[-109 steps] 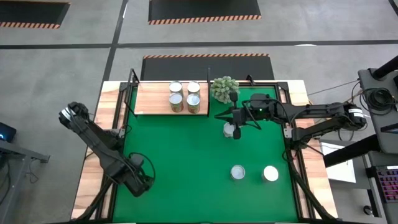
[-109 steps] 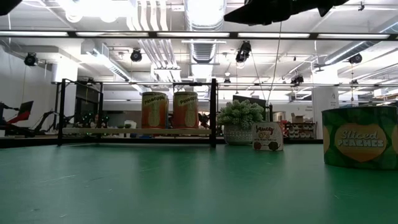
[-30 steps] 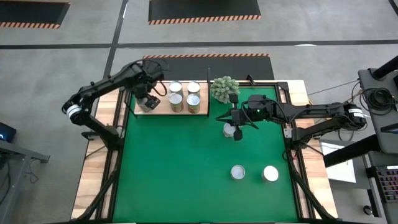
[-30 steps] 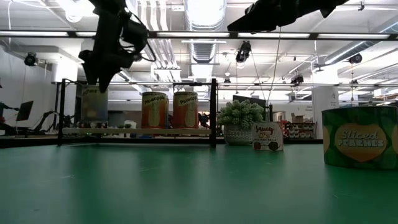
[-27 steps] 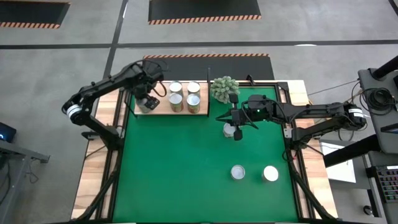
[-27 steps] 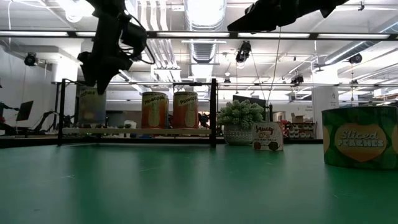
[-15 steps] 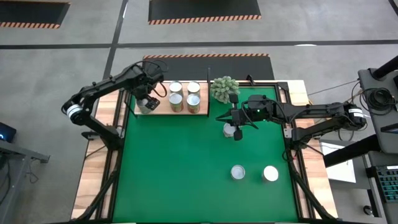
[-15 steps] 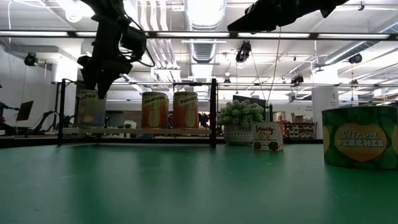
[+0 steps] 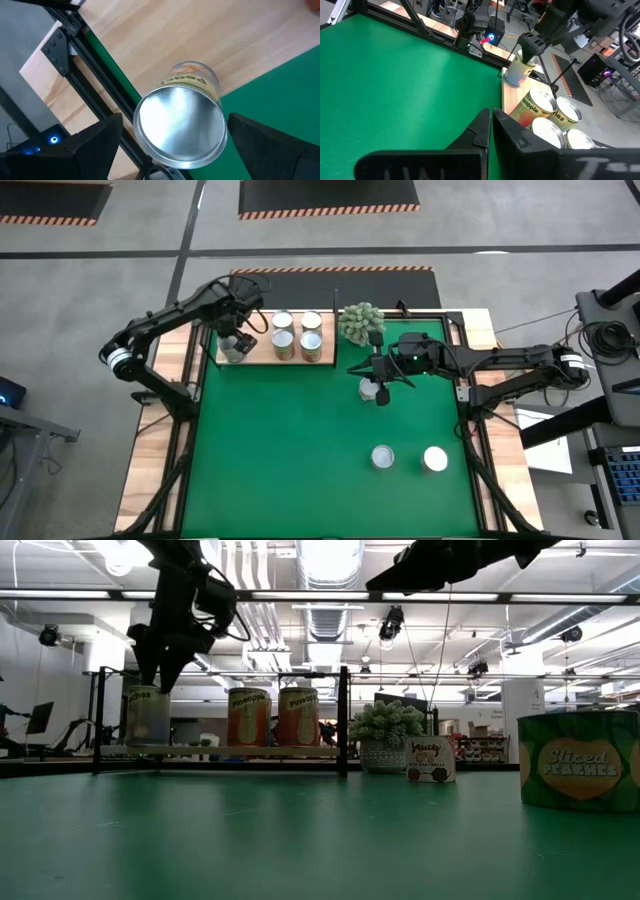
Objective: Pick and place cans onto a shelf
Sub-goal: Put the canned peaches on the shelf
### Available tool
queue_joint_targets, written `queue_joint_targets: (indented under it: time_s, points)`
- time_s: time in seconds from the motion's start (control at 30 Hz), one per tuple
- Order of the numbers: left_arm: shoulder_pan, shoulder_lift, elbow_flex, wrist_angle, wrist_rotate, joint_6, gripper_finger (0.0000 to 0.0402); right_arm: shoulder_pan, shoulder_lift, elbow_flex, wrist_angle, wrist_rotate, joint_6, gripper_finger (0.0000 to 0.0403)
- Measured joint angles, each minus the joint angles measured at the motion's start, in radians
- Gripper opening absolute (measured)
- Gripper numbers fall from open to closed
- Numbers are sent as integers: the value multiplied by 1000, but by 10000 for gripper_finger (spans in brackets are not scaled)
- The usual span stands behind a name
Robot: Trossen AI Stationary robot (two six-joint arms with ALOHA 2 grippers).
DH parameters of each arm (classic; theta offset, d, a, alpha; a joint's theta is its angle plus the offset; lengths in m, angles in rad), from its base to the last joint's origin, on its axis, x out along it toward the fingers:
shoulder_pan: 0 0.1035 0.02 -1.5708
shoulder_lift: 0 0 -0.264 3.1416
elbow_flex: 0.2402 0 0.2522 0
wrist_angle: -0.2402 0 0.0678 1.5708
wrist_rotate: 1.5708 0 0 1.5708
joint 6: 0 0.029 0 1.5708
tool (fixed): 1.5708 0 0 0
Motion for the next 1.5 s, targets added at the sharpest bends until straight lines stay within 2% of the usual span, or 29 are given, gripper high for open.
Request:
queue_joint_targets:
  time_s: [0.2,0.37,0.53,0.7,0.77,0.97,1.1,1.2,1.5]
  points:
    - [-24,-29,52,-22,27,-1,339,0,0,0,0,0,-2,9]
    - [-78,-88,56,-21,27,39,298,0,0,0,0,1,-3,9]
    - [-77,-141,18,12,-44,44,194,0,0,0,0,1,-2,9]
    - [-73,-164,-63,98,-43,44,55,0,0,0,0,1,-2,9]
    - [-73,-164,-104,129,-43,44,15,0,0,0,0,1,-2,9]
    - [-73,-165,-202,174,-61,41,31,0,0,0,0,1,-2,9]
    - [-73,-170,-237,180,-110,24,24,0,0,0,0,1,-10,9]
    - [-73,-169,-237,178,-136,15,12,0,0,0,0,1,-9,9]
    - [-72,-169,-174,171,-111,7,2,0,0,0,0,1,-9,9]
